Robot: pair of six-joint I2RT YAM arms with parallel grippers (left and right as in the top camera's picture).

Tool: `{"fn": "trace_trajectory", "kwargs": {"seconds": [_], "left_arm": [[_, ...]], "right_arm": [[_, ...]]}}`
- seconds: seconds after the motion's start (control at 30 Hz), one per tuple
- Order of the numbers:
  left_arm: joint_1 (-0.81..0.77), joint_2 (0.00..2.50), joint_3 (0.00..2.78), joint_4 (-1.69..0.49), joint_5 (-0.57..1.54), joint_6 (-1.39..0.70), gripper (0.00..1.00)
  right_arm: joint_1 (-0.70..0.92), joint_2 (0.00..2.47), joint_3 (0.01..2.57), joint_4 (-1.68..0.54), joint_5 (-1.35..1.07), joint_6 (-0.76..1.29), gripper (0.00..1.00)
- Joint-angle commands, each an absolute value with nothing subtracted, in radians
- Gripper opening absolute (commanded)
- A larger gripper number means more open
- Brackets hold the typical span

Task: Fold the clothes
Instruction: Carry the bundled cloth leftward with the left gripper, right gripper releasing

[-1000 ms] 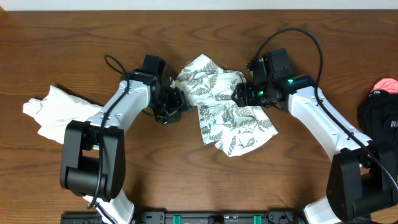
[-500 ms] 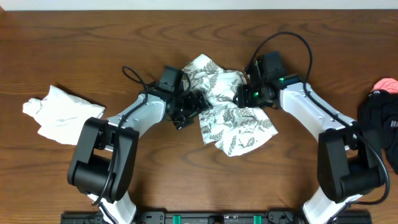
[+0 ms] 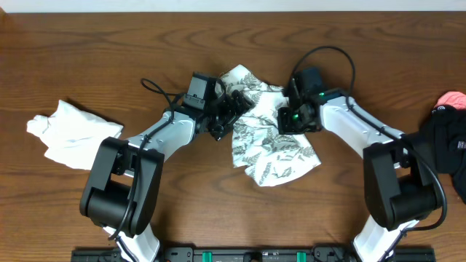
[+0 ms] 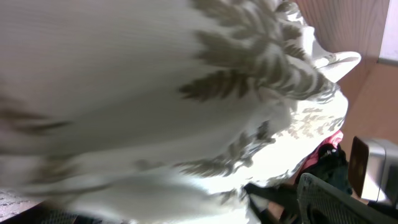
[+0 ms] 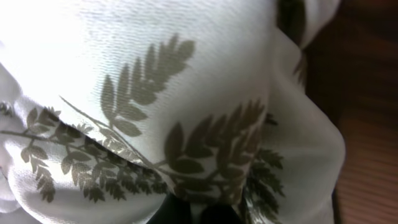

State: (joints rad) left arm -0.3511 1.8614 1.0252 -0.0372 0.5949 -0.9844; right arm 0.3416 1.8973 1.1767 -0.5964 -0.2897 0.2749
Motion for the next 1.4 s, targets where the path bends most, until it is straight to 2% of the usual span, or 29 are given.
{"fn": "trace_trajectory", "kwargs": {"seconds": [0.0, 0.3, 0.37, 0.43, 0.47, 0.57, 0.67, 0.73, 0.9, 1.0, 1.2, 1.37], "left_arm": [[-0.361, 1.877, 1.023, -0.033, 0.586, -1.005, 0.97], [-0.422, 1.947, 1.023, -0.044, 0.595, -1.000, 0.98], [-0.436, 1.981, 1.023, -0.043, 0.613, -1.000, 0.95], [-0.445, 2.011, 1.023, -0.036, 0.637, -1.000, 0.81], [-0.445, 2.022, 1.023, -0.036, 0.646, -0.999, 0.67], [-0.442, 2.026, 1.023, -0.016, 0.651, -0.946, 0.32], [-0.435, 2.011, 1.023, 0.017, 0.650, -0.908, 0.14], [-0.428, 2.001, 1.023, 0.043, 0.651, -0.886, 0.08], [-0.387, 1.925, 1.024, 0.054, 0.651, -0.797, 0.06], [-0.351, 1.843, 1.026, 0.055, 0.650, -0.777, 0.06], [-0.253, 1.630, 1.048, 0.050, 0.639, -0.725, 0.06], [-0.170, 1.497, 1.064, -0.011, 0.623, -0.676, 0.06]], "right_arm": [[0.395, 1.924, 1.175, -0.597, -0.288, 0.276, 0.01], [0.405, 1.924, 1.175, -0.574, -0.424, 0.253, 0.01], [0.405, 1.924, 1.175, -0.567, -0.432, 0.253, 0.01], [0.405, 1.924, 1.175, -0.566, -0.430, 0.245, 0.04], [0.405, 1.924, 1.175, -0.568, -0.430, 0.239, 0.11], [0.404, 1.922, 1.176, -0.579, -0.413, 0.235, 0.46], [0.397, 1.914, 1.176, -0.589, -0.377, 0.248, 0.68], [0.389, 1.896, 1.176, -0.604, -0.332, 0.257, 0.76], [0.338, 1.780, 1.176, -0.664, -0.215, 0.291, 0.89], [0.284, 1.690, 1.176, -0.671, -0.171, 0.324, 0.92], [0.160, 1.555, 1.176, -0.655, -0.172, 0.326, 0.90], [0.134, 1.551, 1.176, -0.661, -0.172, 0.325, 0.89]]}}
